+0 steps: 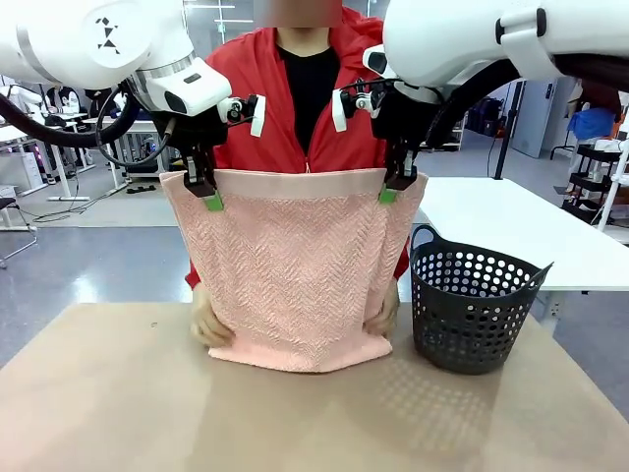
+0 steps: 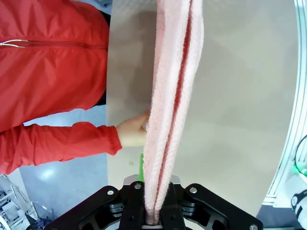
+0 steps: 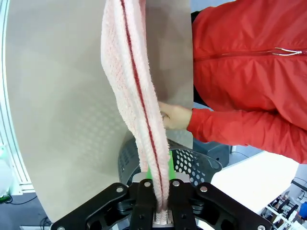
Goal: Fold the towel.
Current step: Release the end of the 100 cm Hotel Towel you were holding and grab the top end of the folded side, then release the end of the 100 cm Hotel Towel you were holding.
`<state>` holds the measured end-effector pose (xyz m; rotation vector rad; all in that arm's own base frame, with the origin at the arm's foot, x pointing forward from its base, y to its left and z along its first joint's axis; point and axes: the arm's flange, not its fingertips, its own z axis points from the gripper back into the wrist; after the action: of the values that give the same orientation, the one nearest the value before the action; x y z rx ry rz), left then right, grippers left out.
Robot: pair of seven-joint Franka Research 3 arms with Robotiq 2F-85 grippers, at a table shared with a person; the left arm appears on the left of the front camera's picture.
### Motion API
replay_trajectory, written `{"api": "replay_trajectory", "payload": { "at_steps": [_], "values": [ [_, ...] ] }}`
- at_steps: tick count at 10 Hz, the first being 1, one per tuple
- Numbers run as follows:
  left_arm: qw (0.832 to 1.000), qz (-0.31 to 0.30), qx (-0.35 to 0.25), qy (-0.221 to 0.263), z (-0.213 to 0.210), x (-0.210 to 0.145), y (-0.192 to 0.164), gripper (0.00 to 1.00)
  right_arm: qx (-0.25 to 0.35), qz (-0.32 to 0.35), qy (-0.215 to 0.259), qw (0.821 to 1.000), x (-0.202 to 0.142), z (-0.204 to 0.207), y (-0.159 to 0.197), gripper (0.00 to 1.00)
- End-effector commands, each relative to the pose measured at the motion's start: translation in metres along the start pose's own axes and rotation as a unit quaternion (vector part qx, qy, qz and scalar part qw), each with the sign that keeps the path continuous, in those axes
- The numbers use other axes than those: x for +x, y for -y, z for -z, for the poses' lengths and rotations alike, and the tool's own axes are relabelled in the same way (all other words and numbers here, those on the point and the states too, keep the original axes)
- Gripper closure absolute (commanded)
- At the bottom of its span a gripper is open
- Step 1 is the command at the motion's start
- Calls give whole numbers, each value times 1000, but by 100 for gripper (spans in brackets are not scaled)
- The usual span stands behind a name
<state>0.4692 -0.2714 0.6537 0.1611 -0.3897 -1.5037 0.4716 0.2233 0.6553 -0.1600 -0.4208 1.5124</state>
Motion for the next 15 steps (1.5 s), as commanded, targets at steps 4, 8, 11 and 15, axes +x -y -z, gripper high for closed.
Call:
{"api": "replay_trajectory", "payload": {
  "at_steps": [4, 8, 11, 15],
  "values": [
    [1000, 1, 4, -1, -3, 0, -1, 100, -4, -1, -3, 1000, -1, -4, 0, 100],
    [1000, 1, 4, -1, -3, 0, -1, 100, -4, -1, -3, 1000, -1, -4, 0, 100],
    [1000, 1, 4, -1, -3, 0, -1, 100, -4, -1, -3, 1000, -1, -4, 0, 100],
    [1000, 1, 4, -1, -3, 0, -1, 100, -4, -1, -3, 1000, -1, -4, 0, 100]
  ]
}}
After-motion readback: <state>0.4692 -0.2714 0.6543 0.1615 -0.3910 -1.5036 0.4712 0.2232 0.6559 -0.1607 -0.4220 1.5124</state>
